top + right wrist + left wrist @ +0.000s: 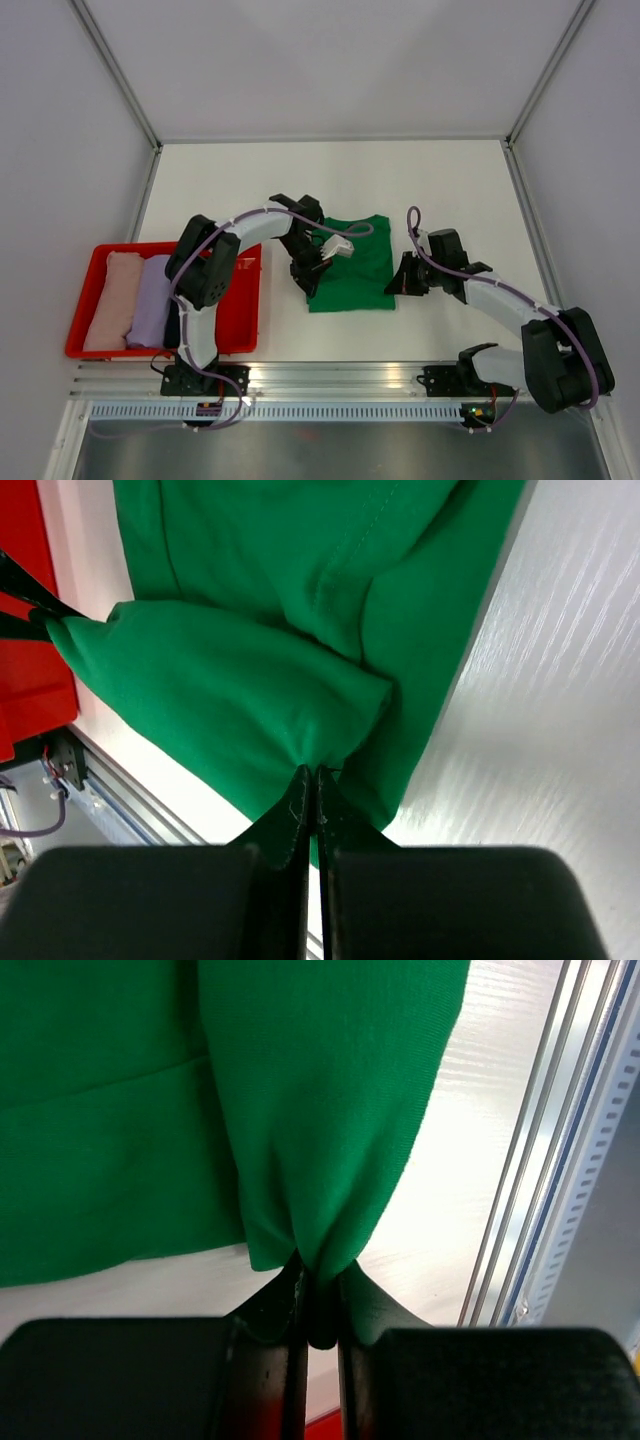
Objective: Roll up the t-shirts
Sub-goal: Roll the tshirt
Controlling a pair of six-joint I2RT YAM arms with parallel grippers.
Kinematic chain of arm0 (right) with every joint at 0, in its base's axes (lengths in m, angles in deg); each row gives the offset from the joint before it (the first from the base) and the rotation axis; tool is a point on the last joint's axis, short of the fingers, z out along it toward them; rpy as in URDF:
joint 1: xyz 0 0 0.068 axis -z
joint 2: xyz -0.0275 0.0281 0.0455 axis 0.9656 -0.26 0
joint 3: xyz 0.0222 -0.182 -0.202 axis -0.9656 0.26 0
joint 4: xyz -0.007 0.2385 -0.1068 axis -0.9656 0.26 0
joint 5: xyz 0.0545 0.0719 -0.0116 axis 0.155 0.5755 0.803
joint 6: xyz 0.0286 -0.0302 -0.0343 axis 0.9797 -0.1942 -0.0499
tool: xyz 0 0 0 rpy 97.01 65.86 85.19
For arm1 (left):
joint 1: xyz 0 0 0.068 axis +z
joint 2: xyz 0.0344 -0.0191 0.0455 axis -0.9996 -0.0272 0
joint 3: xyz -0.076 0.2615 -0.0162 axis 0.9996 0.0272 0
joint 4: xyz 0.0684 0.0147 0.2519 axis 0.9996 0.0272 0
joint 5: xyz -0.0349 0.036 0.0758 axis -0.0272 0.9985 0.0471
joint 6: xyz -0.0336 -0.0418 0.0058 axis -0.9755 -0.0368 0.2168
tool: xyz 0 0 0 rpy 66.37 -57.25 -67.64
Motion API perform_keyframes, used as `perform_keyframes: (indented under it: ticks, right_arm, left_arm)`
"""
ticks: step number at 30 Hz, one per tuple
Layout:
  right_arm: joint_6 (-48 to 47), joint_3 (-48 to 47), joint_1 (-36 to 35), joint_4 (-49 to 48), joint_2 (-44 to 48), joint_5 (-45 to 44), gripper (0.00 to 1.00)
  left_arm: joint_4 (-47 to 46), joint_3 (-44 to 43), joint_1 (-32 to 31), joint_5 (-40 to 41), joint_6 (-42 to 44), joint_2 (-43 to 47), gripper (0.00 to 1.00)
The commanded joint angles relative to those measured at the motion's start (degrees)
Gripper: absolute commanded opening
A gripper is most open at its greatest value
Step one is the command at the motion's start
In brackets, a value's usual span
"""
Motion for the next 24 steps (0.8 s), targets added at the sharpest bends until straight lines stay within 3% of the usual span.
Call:
perform_keyframes:
  ticks: [1,13,22,23,24]
  right_arm:
    - [1.1,-0.4,-0.3,3.5,3.4,1.6,0.0]
    - [0.8,0.2,-0.3,22.3,8.9,6.3,0.0]
    - [2.4,-1.6,2.7,16.3,1.2,2.1,0.0]
    - [1.9,-2.4,3.1,16.2,0.4,0.7,0.02]
    - [1.3,-4.3,3.4,16.1,0.2,-0.7,0.12]
  left_arm:
    - [-0.4,1.5,-0.7,-2.0,1.1,4.7,0.05]
    - [0.1,5.4,-3.2,-3.1,5.5,5.0,0.03]
    - [-0.1,2.5,-2.7,-3.7,3.6,-1.0,0.03]
    - [-0.1,2.3,-2.5,-3.9,3.6,-1.1,0.03]
    - [-0.2,1.9,-2.3,-4.0,3.6,-1.6,0.03]
